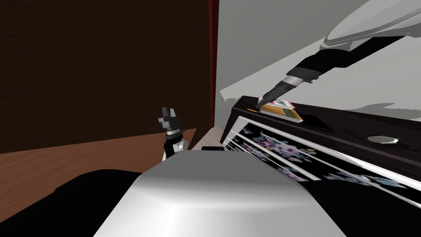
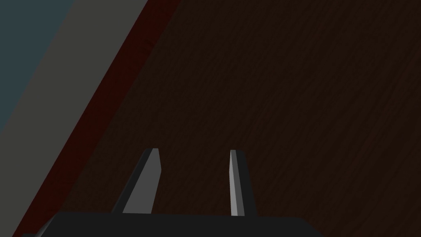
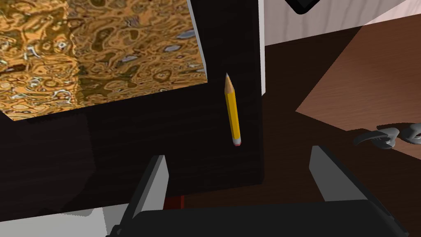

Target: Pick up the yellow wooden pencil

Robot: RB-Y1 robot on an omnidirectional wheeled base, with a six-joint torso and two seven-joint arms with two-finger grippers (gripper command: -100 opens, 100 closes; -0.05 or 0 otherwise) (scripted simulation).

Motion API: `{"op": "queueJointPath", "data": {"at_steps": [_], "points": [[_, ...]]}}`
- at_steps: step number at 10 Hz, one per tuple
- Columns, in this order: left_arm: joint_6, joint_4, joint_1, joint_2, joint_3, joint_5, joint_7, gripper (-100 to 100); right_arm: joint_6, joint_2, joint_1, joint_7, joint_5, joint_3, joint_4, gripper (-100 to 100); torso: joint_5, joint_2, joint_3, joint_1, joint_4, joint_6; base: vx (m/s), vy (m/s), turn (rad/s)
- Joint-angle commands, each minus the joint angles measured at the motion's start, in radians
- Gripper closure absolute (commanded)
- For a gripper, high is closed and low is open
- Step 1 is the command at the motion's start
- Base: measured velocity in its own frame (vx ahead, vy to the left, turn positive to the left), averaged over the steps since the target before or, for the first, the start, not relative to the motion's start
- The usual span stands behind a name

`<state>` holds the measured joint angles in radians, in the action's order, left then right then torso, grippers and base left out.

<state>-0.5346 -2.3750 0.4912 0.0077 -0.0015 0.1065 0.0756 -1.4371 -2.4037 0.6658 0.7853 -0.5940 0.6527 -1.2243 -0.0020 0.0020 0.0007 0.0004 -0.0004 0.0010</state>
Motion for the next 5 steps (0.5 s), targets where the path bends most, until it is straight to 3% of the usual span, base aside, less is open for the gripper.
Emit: {"op": "queueJointPath", "data": {"at_steps": [1, 3, 4, 5], "points": [[0.0, 0.0, 0.0, 0.0, 0.0, 0.0, 0.0, 0, -0.007, -0.008, 0.01, -0.003, -0.028, -0.017, -0.012, -100, 0.0, 0.0, 0.0, 0.0, 0.0, 0.0, -0.017, 0.006, 0.012], [0.0, 0.0, 0.0, 0.0, 0.0, 0.0, 0.0, 0, -0.007, -0.019, 0.035, -0.013, -0.064, -0.041, -0.023, -100, 0.0, 0.0, 0.0, 0.0, 0.0, 0.0, -0.019, 0.007, 0.014], [0.0, 0.0, 0.0, 0.0, 0.0, 0.0, 0.0, 0, -0.008, -0.018, 0.031, -0.012, -0.052, -0.033, -0.017, -100, 0.0, 0.001, 0.0, 0.0, 0.0, 0.0, -0.01, 0.003, 0.003], [0.0, 0.0, 0.0, 0.0, 0.0, 0.0, 0.0, 0, -0.007, -0.019, 0.033, -0.012, -0.054, -0.034, -0.018, 0, 0.0, 0.0, 0.0, 0.0, 0.0, 0.0, 0.0, 0.0, 0.0]]}}
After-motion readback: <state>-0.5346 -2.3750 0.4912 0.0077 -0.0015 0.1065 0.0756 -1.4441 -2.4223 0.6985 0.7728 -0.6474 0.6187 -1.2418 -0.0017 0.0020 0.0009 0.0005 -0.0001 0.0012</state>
